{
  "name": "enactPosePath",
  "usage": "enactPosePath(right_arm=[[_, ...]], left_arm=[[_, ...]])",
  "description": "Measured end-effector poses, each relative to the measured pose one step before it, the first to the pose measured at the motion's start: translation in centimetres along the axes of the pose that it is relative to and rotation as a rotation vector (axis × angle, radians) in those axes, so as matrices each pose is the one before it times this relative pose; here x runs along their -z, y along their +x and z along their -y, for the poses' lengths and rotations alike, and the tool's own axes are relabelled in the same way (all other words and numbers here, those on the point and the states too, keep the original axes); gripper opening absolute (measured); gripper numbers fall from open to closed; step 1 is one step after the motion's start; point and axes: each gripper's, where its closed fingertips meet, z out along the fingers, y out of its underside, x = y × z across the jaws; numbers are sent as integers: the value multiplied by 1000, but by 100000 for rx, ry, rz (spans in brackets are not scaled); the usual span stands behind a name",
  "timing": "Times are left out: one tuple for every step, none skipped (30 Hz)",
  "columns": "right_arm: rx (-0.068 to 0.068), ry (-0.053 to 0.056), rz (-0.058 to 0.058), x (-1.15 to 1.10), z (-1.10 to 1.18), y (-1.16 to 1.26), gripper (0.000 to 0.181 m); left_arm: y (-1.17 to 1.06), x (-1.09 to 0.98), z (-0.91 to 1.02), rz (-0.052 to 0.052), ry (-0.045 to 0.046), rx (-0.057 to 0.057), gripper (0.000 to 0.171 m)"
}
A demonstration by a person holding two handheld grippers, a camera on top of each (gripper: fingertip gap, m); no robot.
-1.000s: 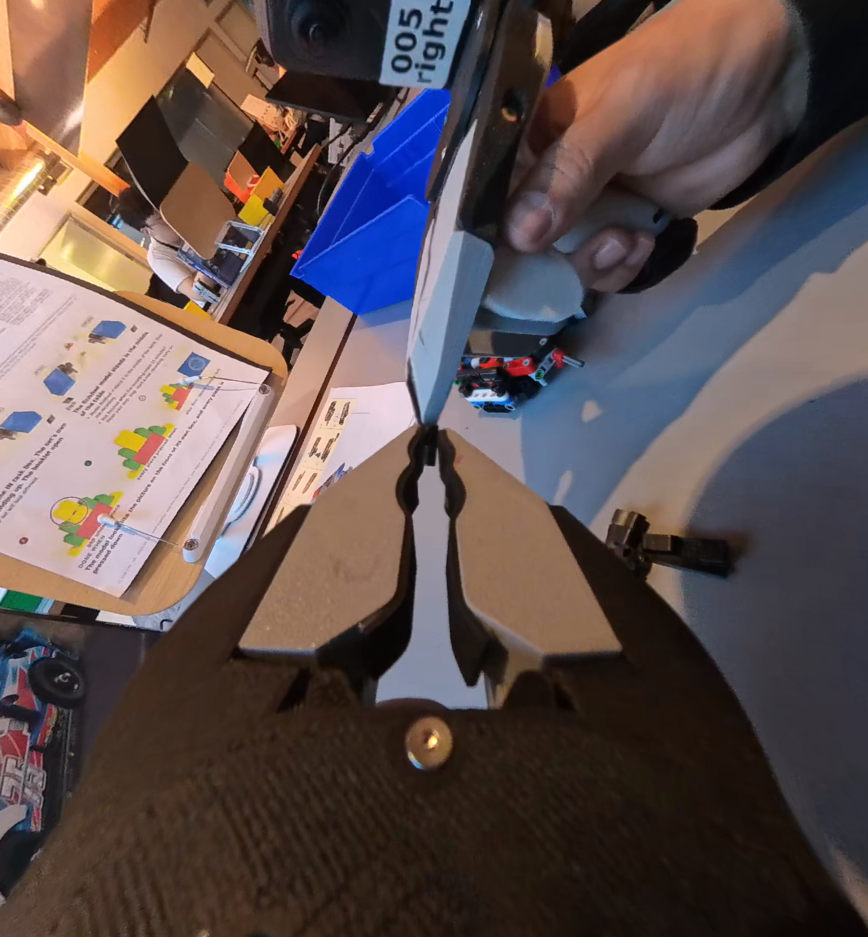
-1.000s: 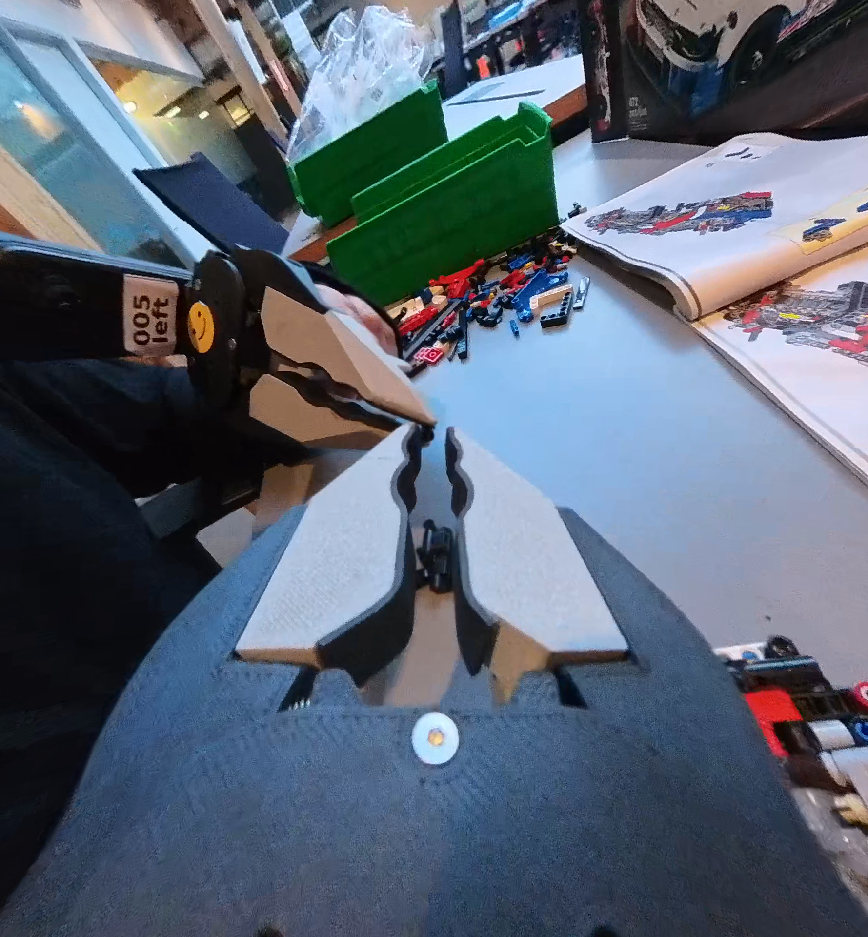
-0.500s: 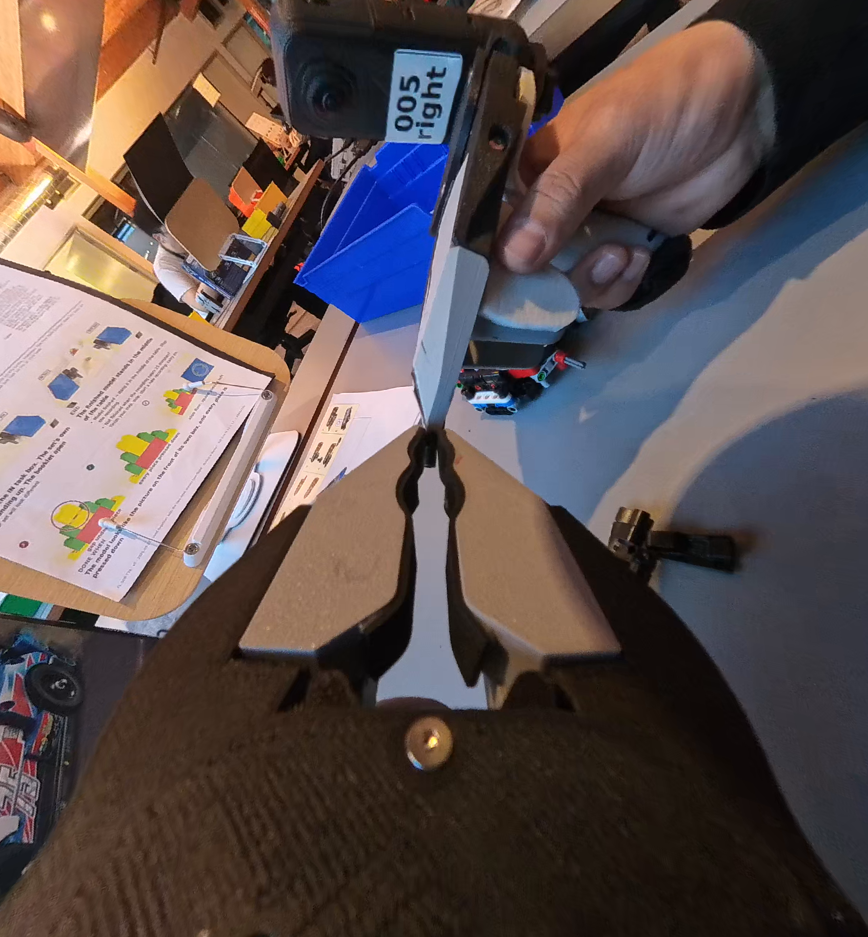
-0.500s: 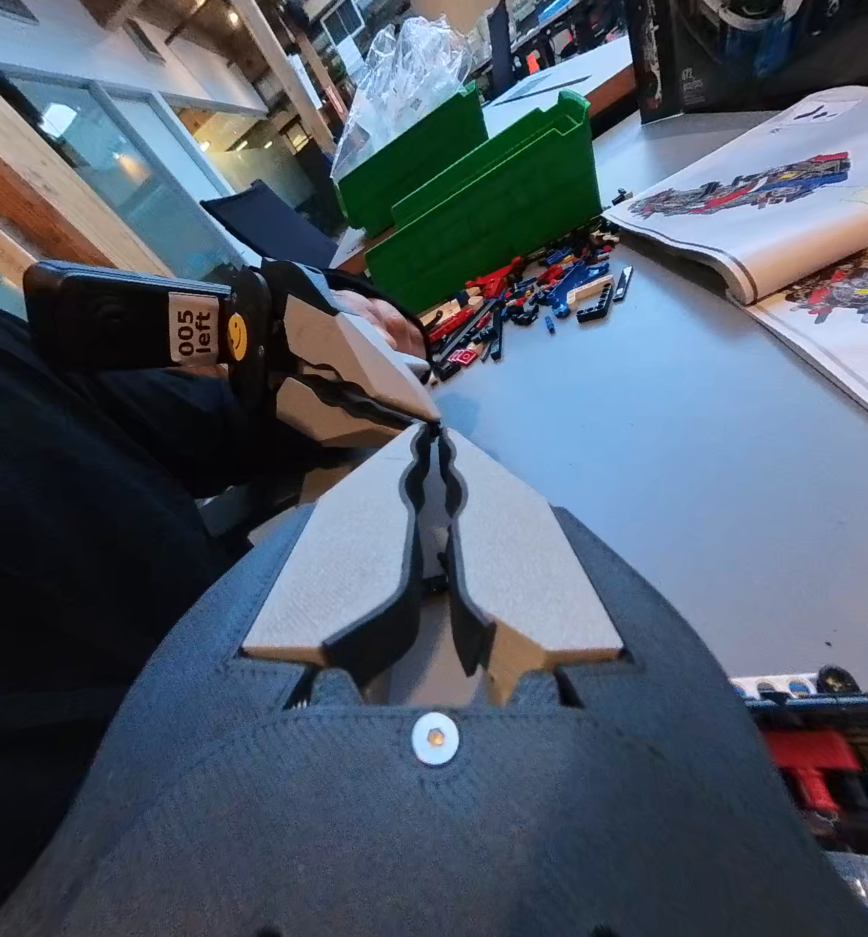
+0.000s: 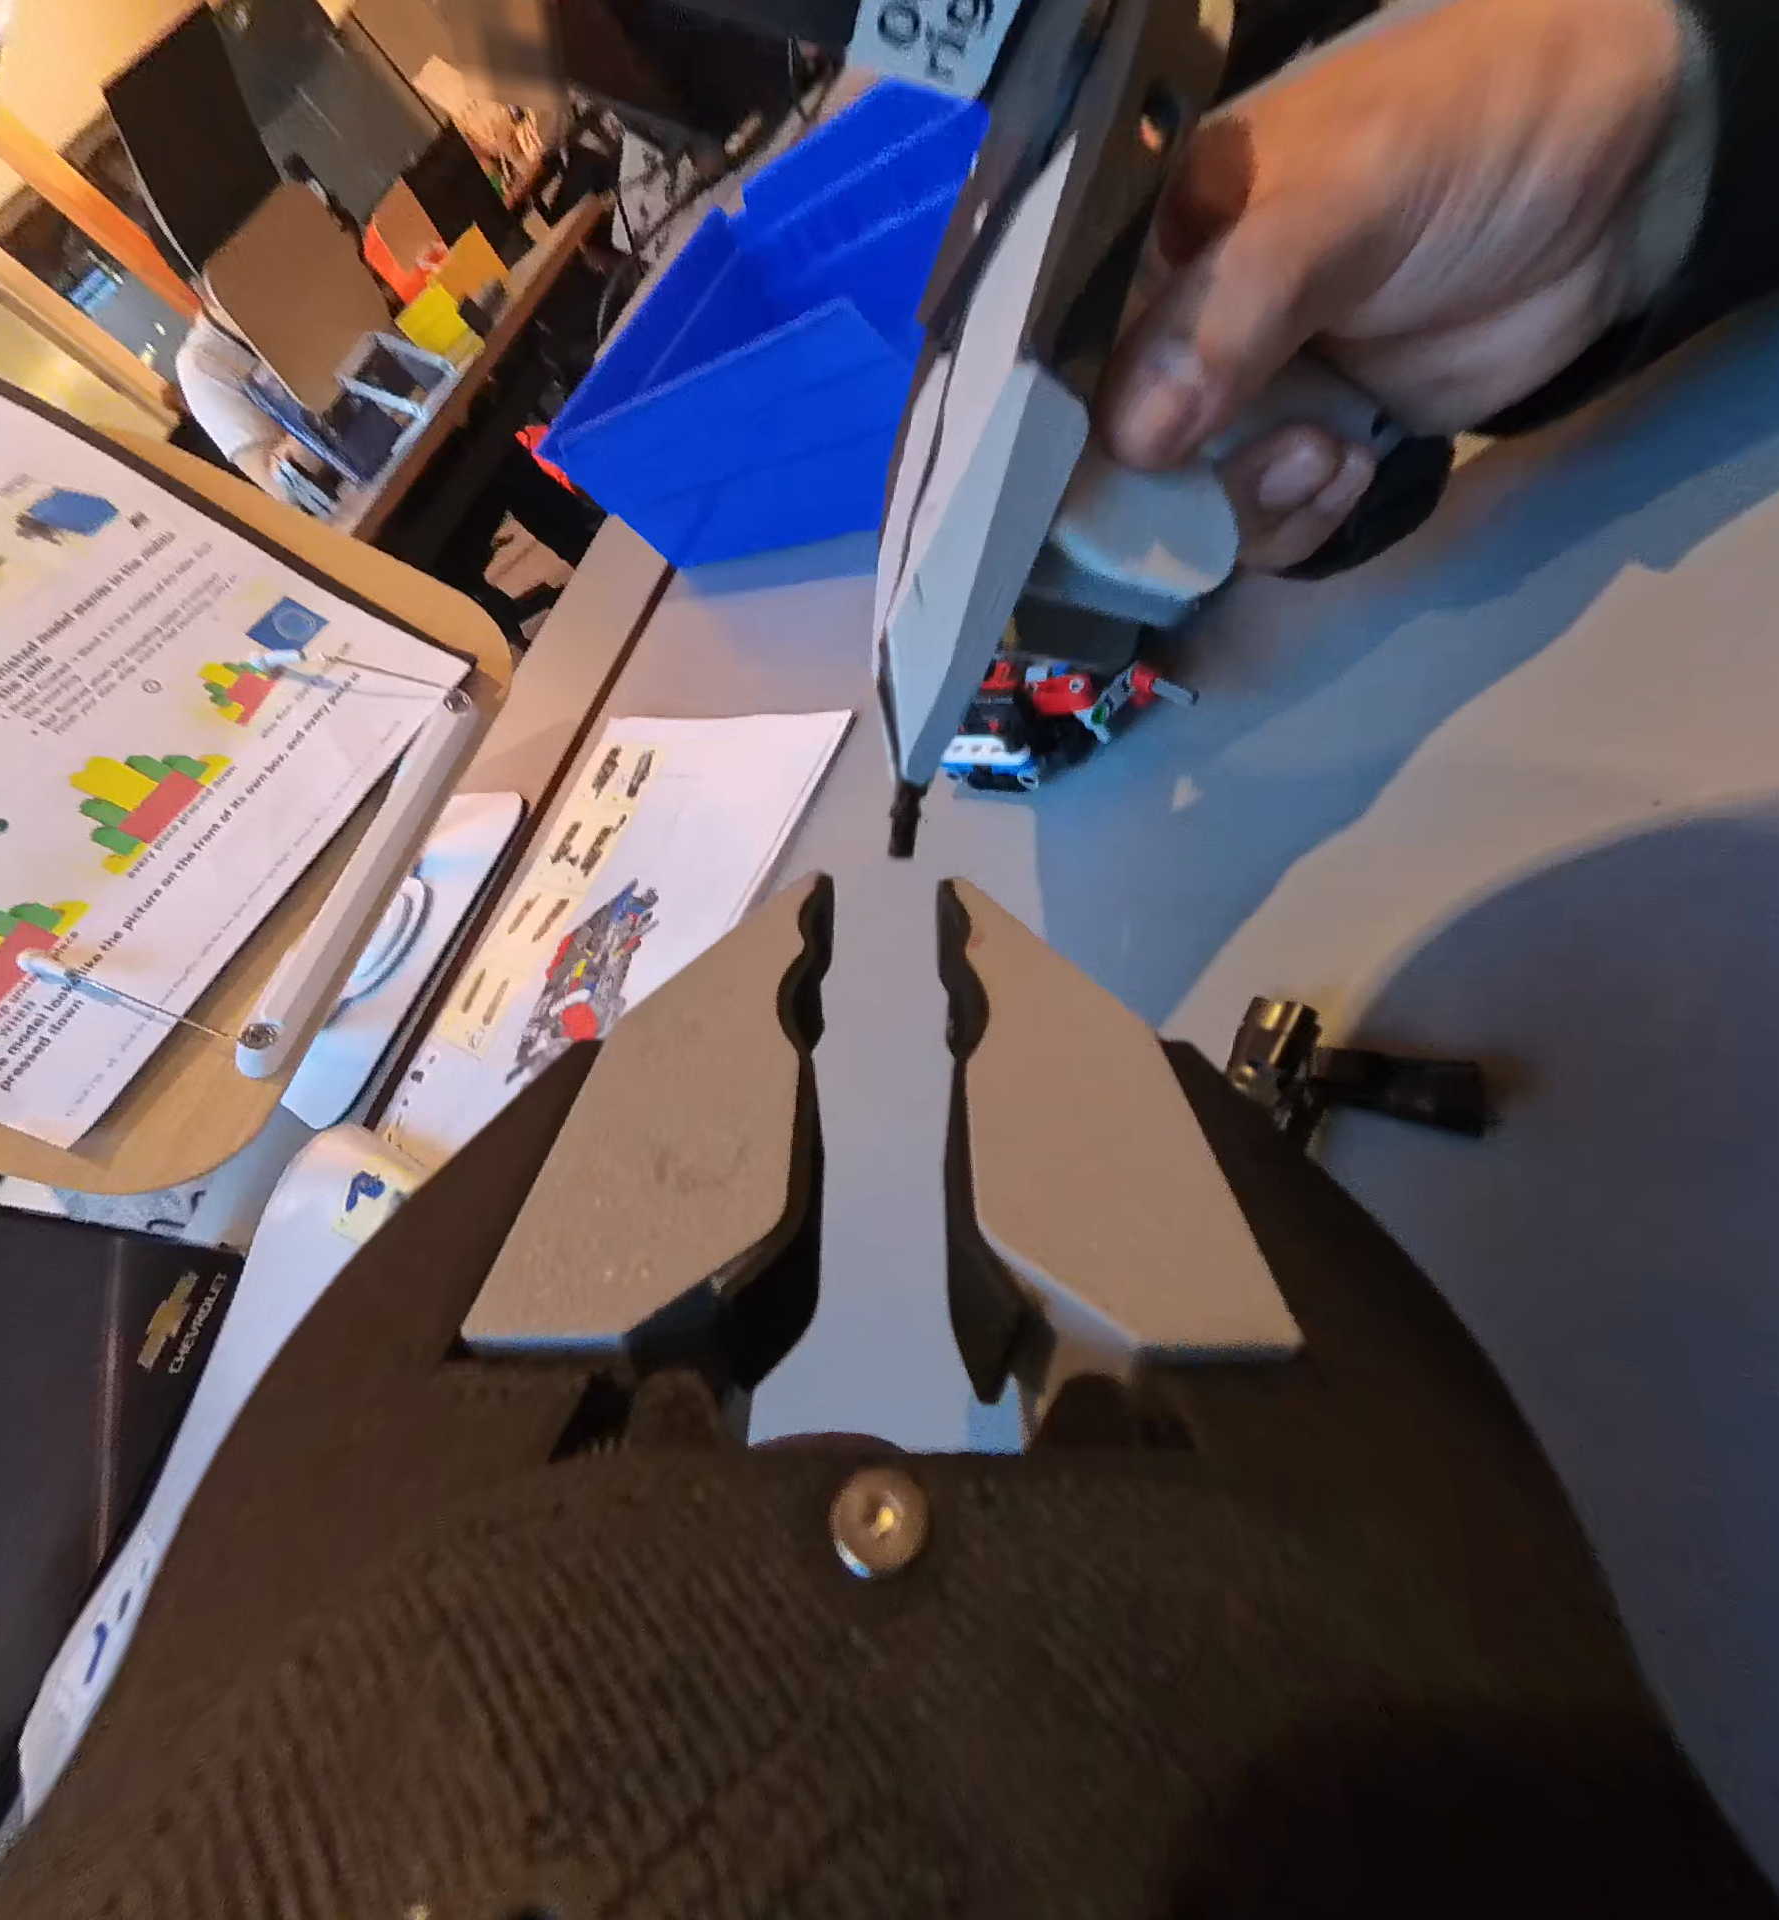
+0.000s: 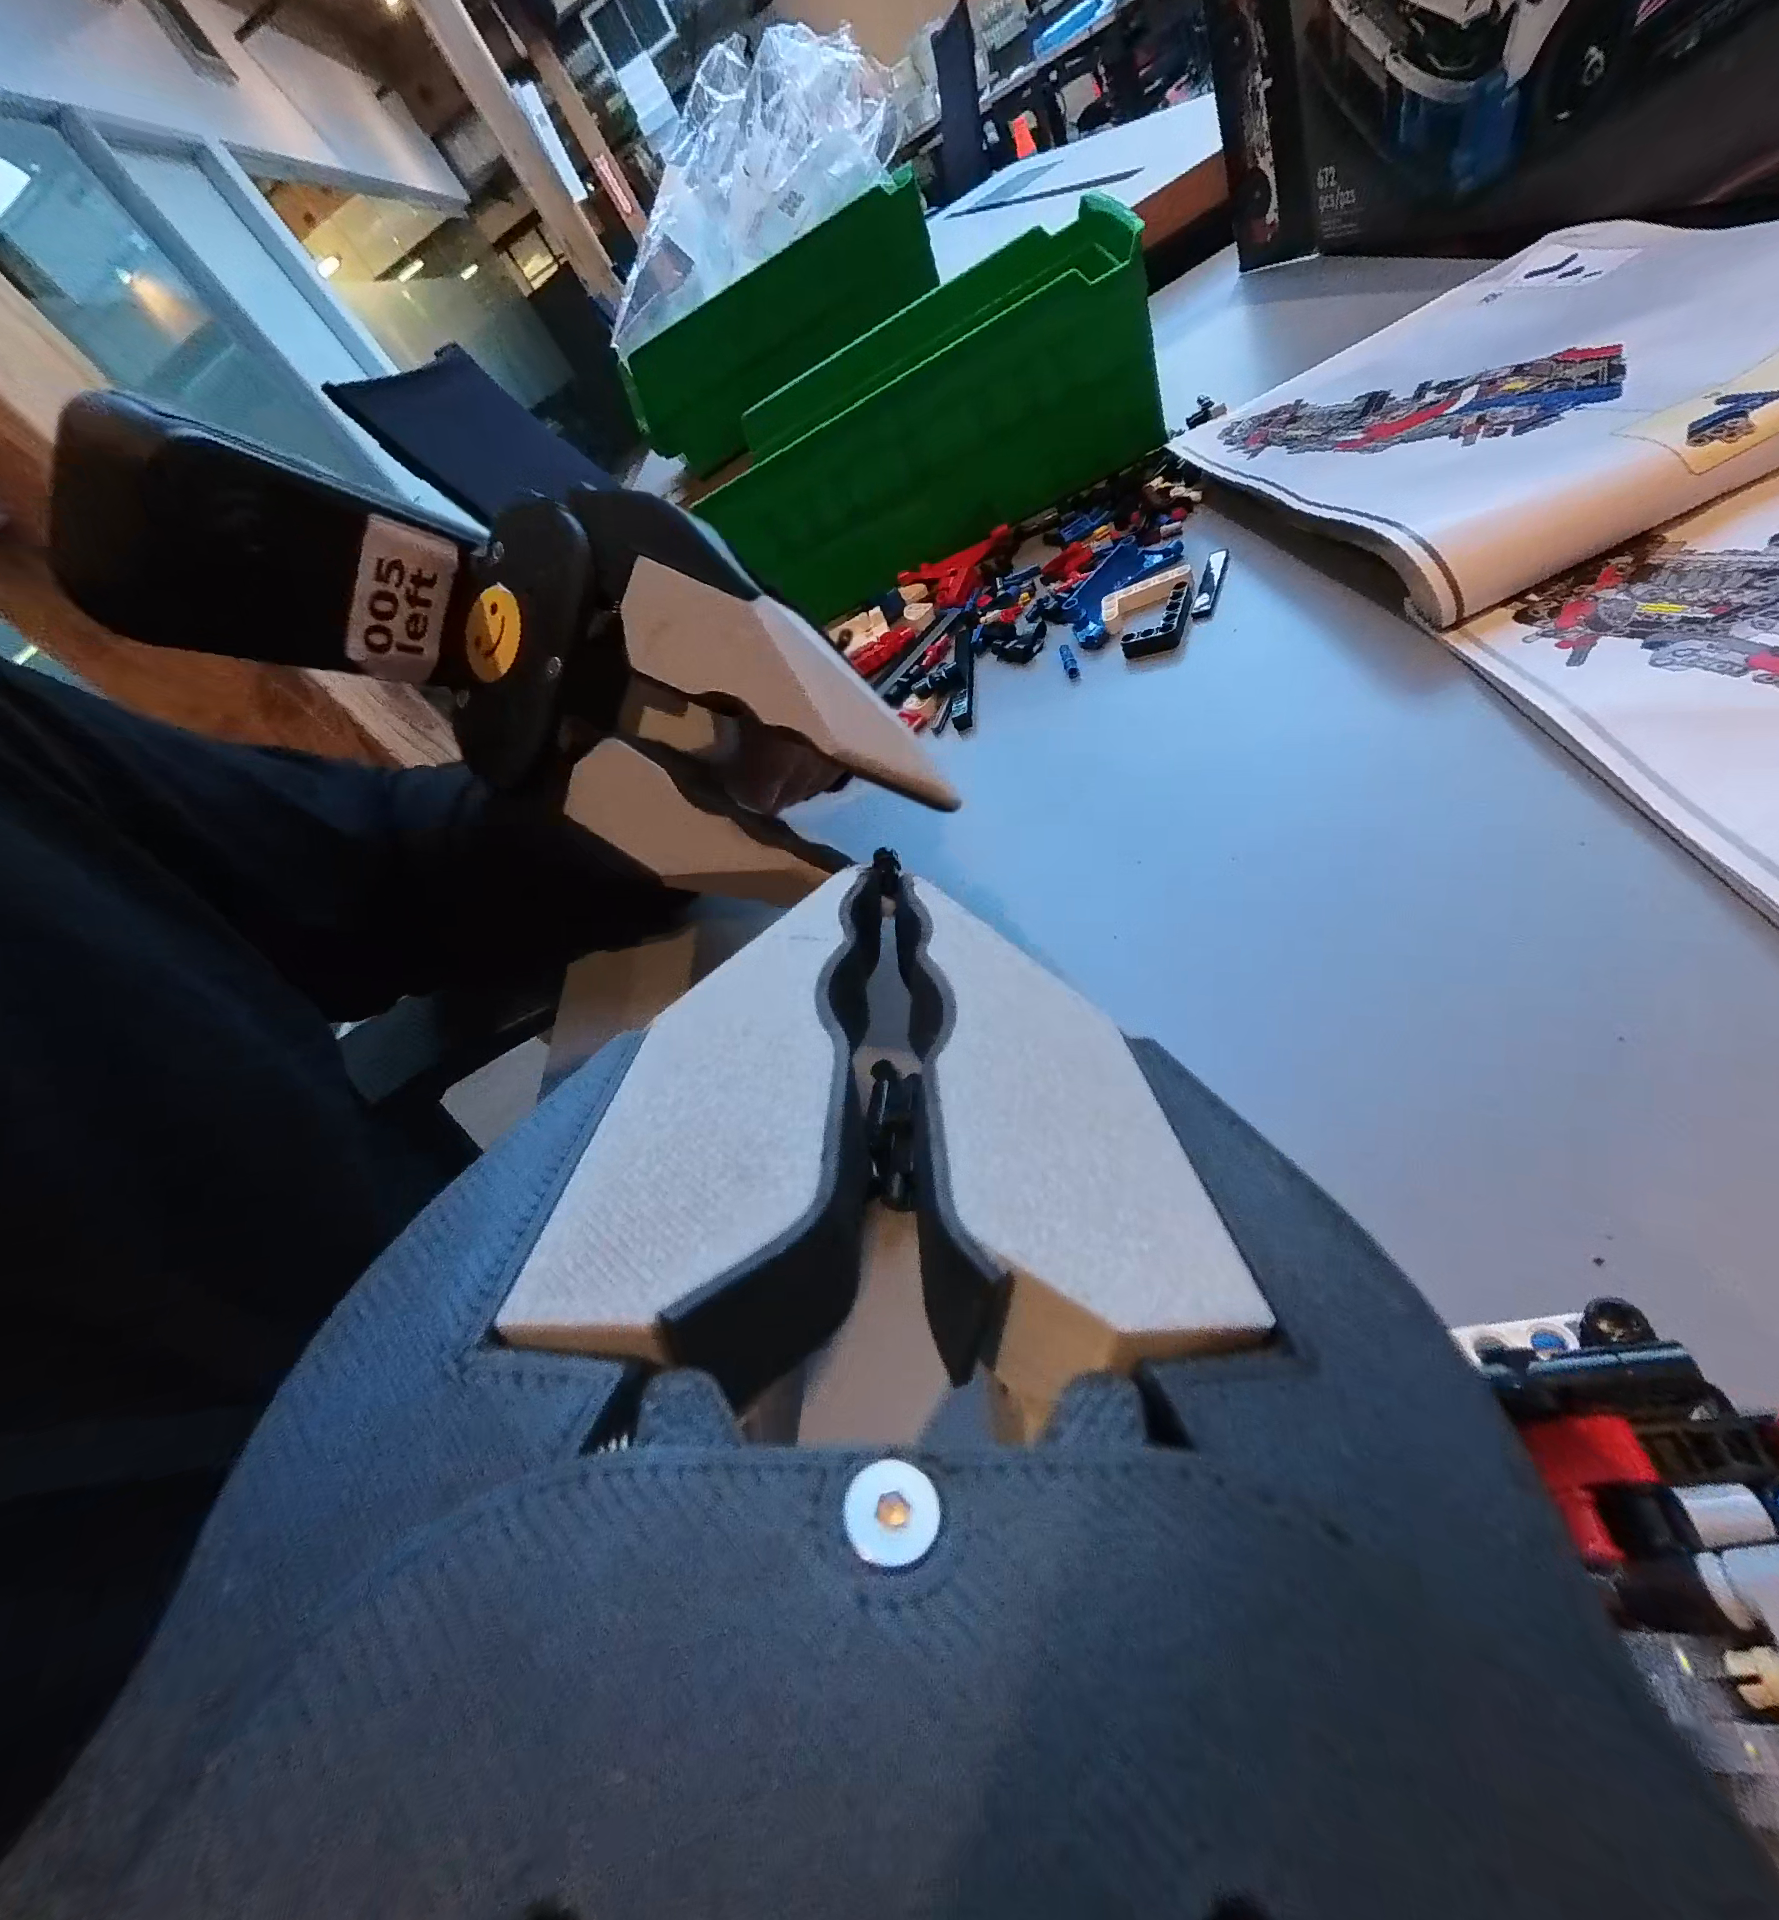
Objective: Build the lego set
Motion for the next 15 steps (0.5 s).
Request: enactPosePath(right_arm=[[608,-255,-804,100,-53,87,0],[1037,-701,-1254,53,-122,135,0],[1191,-1038,-1154,-8,-177,122,0],[969,-842,-655,-61,-137,39,0],[714,-577,-141,-108,-90,-50,0],[792,-506,90,-110,-64,-94,0],[1147,-313,-108,-85,7,-100,0],[1750,-124,-451,-33,30,-86,0],[2558,-694,-877,-27,-29,-64,0],[3505,-1260,-1771,-17,-113,26,0],[4380,-1396,-2556,-15,-149,97,0],[4834,-1116,-3006,-20,-102,113,0],[4515,-620,-3009,-2,-32,101,0],[3394,-582,-2181,-5,-6,51,0],[1790,-171,-916,-27,46,-44,0]], left_arm=[[59,-68,-334,-446,-1149,116,16],[116,-28,-113,-812,-293,367,15],[134,-21,73,-753,265,246,15],[135,-61,132,-537,217,-217,14],[156,-119,92,-499,-244,-481,13],[145,-160,6,-331,-598,-718,11],[212,-184,-91,-691,-1008,-938,8],[196,-159,-180,-490,-1192,-1121,3],[84,-57,-127,267,-760,-1351,0],[23,-1,-76,416,-607,-1311,0],[-31,-2,-105,647,-945,-1126,0],[-49,-12,-69,755,-769,-1342,0],[-75,12,-51,1420,-626,-2035,0],[-86,24,0,1700,-405,-2740,0],[17,10,-16,1312,-781,-2894,0]])
